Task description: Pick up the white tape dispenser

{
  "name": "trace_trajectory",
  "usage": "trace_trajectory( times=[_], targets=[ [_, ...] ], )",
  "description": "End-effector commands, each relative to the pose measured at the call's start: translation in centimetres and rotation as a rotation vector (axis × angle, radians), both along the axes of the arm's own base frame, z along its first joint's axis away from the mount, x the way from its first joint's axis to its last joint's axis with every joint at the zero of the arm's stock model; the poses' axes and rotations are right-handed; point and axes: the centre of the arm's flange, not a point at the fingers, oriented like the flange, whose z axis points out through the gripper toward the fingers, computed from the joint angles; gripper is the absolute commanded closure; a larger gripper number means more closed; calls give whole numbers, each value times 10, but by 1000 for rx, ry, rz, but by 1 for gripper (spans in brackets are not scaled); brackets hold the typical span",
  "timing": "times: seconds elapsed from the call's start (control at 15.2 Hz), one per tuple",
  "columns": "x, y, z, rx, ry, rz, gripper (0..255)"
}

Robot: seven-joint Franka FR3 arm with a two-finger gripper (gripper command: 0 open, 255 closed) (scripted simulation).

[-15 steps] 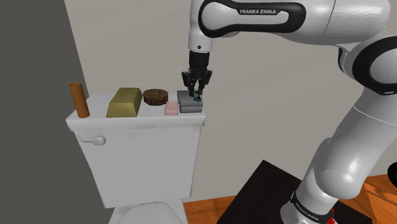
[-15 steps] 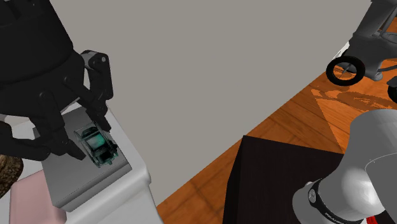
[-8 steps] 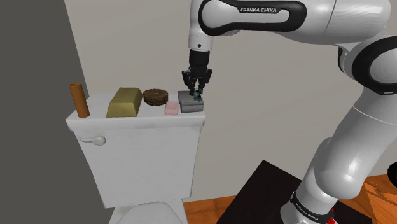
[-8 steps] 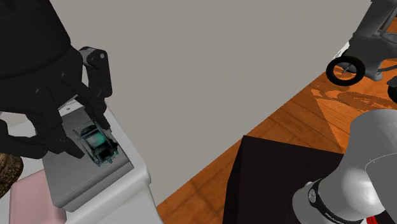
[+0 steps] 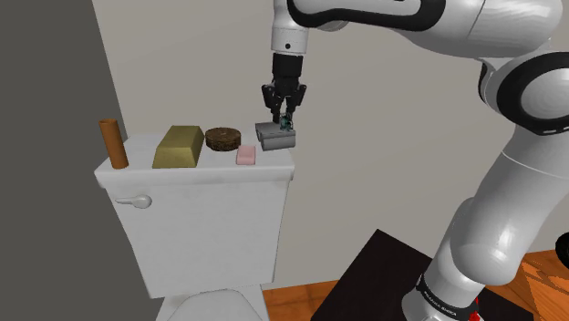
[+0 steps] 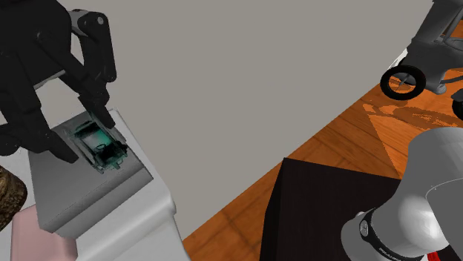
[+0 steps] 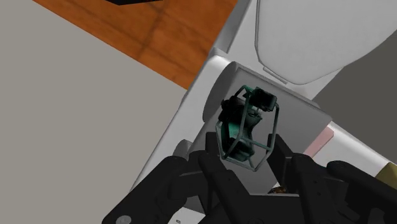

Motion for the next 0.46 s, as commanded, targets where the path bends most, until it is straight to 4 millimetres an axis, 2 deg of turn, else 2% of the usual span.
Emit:
trace_trajectory(
  times=[0.0,0.26,0.4],
  targets=[
    [1,0,11,0,0,0,255],
    [1,0,32,0,0,0,255],
    [1,0,33,0,0,0,255]
  ],
)
